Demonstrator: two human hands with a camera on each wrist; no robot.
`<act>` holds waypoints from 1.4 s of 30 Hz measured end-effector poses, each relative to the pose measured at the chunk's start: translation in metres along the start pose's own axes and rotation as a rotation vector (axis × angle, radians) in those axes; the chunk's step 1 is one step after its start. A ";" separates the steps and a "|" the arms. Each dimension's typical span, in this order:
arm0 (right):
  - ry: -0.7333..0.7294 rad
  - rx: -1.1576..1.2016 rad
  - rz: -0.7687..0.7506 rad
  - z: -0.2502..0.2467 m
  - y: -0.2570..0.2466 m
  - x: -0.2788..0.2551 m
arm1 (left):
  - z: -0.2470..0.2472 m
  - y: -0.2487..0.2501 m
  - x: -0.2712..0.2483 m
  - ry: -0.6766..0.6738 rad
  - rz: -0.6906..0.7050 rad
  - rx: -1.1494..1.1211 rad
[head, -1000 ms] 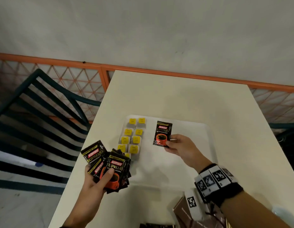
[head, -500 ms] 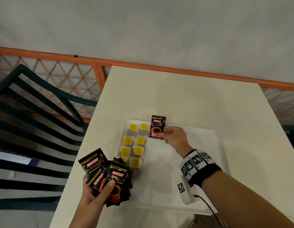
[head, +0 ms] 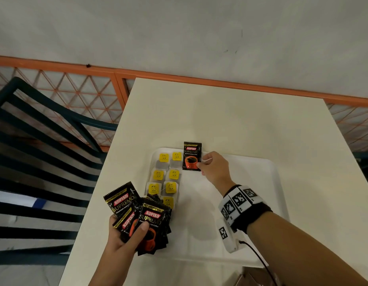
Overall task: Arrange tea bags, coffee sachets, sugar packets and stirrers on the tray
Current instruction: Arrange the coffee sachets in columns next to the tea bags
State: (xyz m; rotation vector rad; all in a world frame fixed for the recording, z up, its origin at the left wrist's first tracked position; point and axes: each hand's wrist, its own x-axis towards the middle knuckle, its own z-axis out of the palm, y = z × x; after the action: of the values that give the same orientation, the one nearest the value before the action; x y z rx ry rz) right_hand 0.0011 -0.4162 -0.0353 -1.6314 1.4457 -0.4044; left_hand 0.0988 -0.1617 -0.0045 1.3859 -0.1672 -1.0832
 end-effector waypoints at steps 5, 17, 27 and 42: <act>0.031 -0.052 -0.109 -0.006 -0.014 -0.021 | 0.008 0.005 0.004 -0.022 0.019 -0.001; -0.356 0.244 -0.167 -0.002 -0.030 -0.141 | 0.036 0.024 0.014 -0.022 0.145 -0.062; -0.389 0.430 -0.080 0.003 -0.022 -0.140 | 0.034 0.027 0.016 -0.106 0.126 -0.099; -0.237 0.585 0.102 -0.037 -0.009 -0.082 | 0.029 0.024 0.019 0.017 0.098 -0.207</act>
State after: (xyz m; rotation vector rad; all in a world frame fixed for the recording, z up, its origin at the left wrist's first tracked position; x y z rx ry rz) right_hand -0.0420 -0.3566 0.0172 -1.0889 1.0923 -0.5001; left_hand 0.1021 -0.1989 0.0139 1.1887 -0.1059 -0.9779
